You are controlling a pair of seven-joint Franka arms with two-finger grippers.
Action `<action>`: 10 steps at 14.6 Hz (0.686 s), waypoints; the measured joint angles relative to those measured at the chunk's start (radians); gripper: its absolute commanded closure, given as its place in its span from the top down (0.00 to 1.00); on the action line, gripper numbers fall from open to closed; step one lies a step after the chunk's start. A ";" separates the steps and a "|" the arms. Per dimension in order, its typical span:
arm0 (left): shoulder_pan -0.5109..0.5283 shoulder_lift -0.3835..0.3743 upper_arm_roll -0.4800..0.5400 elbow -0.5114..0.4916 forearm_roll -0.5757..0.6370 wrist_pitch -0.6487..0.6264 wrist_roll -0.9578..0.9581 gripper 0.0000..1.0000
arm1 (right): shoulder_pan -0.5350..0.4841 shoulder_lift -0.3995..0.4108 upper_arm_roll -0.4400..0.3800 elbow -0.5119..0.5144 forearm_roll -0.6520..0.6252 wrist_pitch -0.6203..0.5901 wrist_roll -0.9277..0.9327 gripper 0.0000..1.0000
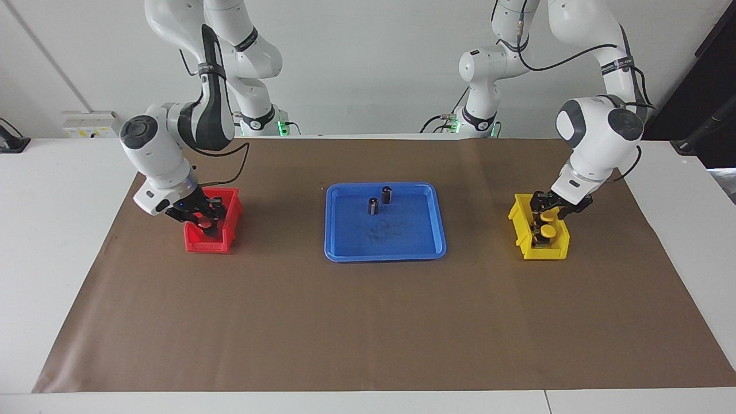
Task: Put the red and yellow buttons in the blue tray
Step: 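Carry a red button with the right gripper and drop it into the blue tray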
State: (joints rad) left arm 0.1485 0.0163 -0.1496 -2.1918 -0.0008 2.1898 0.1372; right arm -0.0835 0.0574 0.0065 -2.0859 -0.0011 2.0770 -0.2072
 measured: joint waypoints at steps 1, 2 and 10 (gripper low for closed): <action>0.000 0.000 -0.001 -0.001 0.000 0.000 -0.001 0.72 | 0.020 0.007 0.001 0.086 0.001 -0.085 0.002 0.13; 0.000 0.000 -0.001 -0.002 0.000 0.000 -0.003 0.72 | 0.050 0.019 0.002 0.177 0.005 -0.167 0.022 0.13; 0.000 0.000 -0.003 -0.014 0.000 0.002 -0.012 0.72 | 0.475 0.182 0.014 0.464 0.044 -0.143 0.606 0.10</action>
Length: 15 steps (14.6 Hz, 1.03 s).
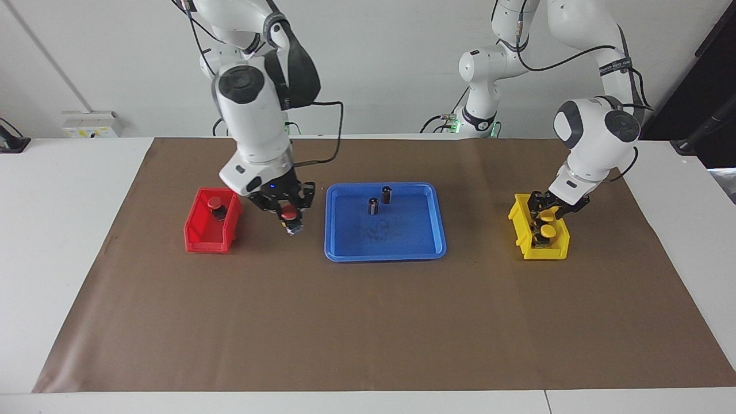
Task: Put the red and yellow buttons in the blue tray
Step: 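Carry a red button with the right gripper and drop it into the blue tray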
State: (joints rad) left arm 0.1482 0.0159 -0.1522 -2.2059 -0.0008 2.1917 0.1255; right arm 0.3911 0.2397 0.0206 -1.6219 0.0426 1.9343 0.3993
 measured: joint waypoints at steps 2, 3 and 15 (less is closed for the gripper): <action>0.000 -0.001 0.000 -0.002 0.000 0.004 -0.003 0.72 | 0.066 0.036 0.000 0.000 0.000 0.064 0.078 0.10; 0.000 -0.001 0.000 -0.005 0.000 0.011 -0.005 0.72 | 0.083 0.057 -0.001 -0.001 0.001 0.089 0.097 0.11; 0.000 -0.002 0.000 -0.029 0.000 0.031 -0.008 0.33 | 0.153 0.214 -0.007 -0.059 0.001 0.245 0.164 0.20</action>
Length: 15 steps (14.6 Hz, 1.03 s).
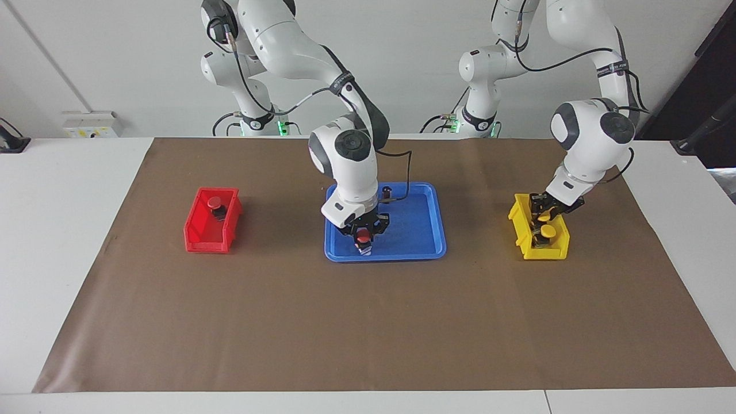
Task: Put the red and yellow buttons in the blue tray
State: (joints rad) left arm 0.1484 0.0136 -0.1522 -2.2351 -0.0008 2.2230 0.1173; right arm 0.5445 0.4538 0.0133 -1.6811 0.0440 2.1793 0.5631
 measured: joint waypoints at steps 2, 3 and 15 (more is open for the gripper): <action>0.000 0.000 0.000 0.000 0.000 0.000 0.000 0.32 | 0.001 -0.013 0.000 -0.025 0.000 0.020 0.001 0.48; 0.000 0.000 0.000 0.000 0.000 0.000 0.000 0.32 | 0.003 -0.018 0.000 -0.031 0.000 0.022 0.003 0.63; -0.030 -0.072 -0.012 0.304 -0.052 -0.472 -0.038 0.33 | -0.281 -0.197 -0.026 0.087 -0.011 -0.314 -0.328 0.82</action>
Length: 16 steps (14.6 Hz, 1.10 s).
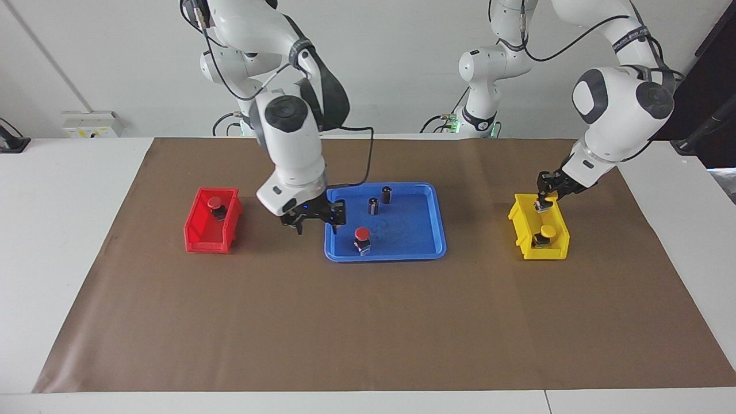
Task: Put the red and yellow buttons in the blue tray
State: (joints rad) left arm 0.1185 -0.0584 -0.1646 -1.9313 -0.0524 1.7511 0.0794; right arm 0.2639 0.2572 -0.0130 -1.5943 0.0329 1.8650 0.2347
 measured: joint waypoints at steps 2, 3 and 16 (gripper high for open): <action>-0.043 -0.018 -0.005 0.049 -0.010 -0.032 -0.057 0.32 | -0.129 -0.075 -0.001 -0.094 0.000 -0.032 -0.186 0.80; -0.088 -0.017 -0.008 0.057 -0.020 -0.014 -0.111 0.32 | -0.188 -0.104 -0.001 -0.151 0.000 -0.033 -0.270 0.79; -0.463 0.306 -0.020 0.060 -0.047 0.469 -0.387 0.32 | -0.333 -0.275 0.003 -0.627 0.000 0.225 -0.513 0.70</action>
State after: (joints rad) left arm -0.3442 0.2474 -0.1841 -1.8716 -0.0990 2.2199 -0.3079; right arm -0.0695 -0.0182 -0.0096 -2.2209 0.0331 2.0901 -0.2784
